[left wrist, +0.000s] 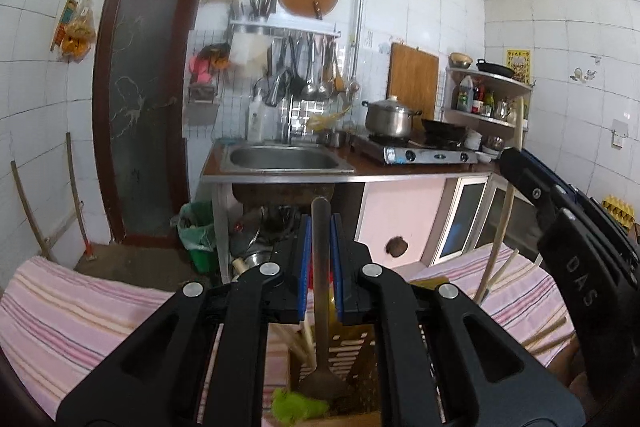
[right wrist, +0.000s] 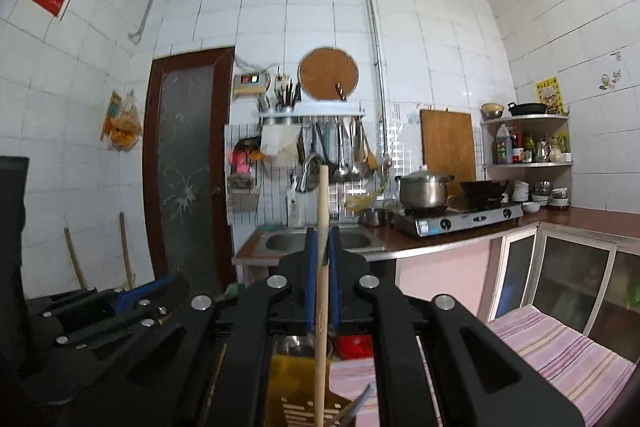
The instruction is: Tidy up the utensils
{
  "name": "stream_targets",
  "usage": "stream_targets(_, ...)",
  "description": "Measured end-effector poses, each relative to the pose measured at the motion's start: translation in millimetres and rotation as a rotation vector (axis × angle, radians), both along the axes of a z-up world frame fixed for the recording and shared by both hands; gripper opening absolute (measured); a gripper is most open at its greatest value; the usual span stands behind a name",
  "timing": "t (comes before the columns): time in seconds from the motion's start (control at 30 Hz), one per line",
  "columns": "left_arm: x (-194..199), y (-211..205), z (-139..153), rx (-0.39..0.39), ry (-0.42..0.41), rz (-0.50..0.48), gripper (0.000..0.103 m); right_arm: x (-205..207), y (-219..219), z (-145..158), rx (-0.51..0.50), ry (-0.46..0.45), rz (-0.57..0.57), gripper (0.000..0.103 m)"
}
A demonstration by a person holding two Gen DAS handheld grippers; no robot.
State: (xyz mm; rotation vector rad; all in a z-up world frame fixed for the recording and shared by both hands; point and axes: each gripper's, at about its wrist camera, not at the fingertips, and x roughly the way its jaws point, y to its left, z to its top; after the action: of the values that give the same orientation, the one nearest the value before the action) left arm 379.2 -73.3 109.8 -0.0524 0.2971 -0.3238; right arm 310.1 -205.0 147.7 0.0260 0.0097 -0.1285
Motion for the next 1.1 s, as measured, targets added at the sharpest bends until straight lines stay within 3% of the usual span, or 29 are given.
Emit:
stream_targets(0.03,-2,2,3,0.002,0.004,0.006,0.014,2,-2,2,0.000,0.029,0.007,0.007)
stream_targets(0.07,-7,6,9,0.008,0.006,0.017,0.027,0,-3,3,0.008,0.040,0.013,0.009)
stream_targets(0.1,-13,9,14,0.014,0.007,0.030,0.038,-2,-6,6,0.019,0.051,0.014,0.020)
stream_targets(0.13,-21,13,20,0.020,0.003,0.050,0.056,-3,-9,11,0.033,0.071,0.014,0.030)
stream_targets(0.17,-31,18,25,0.021,-0.010,0.069,0.065,-5,-13,14,0.050,0.083,0.021,0.047)
stream_targets(0.2,-42,25,28,0.026,-0.019,0.088,0.068,-11,-17,19,0.058,0.096,0.024,0.051)
stream_targets(0.27,-64,39,34,0.036,-0.013,0.127,0.084,-17,-19,23,0.036,0.130,0.022,0.052)
stream_targets(0.37,-101,62,37,0.024,-0.003,0.199,0.098,-45,-26,25,0.025,0.174,0.021,0.067)
stream_targets(0.53,-169,87,24,-0.021,0.005,0.244,0.098,-111,-26,3,0.023,0.228,0.034,0.088)
stream_targets(0.63,-211,87,-1,0.003,0.025,0.248,0.098,-153,-22,-23,0.021,0.247,0.032,0.097)
stream_targets(0.9,-282,78,-77,0.106,0.062,0.240,0.098,-221,-6,-111,0.027,0.378,0.042,0.098)
stream_targets(1.1,-302,82,-107,0.165,0.038,0.259,0.098,-244,3,-138,0.019,0.375,0.047,0.098)
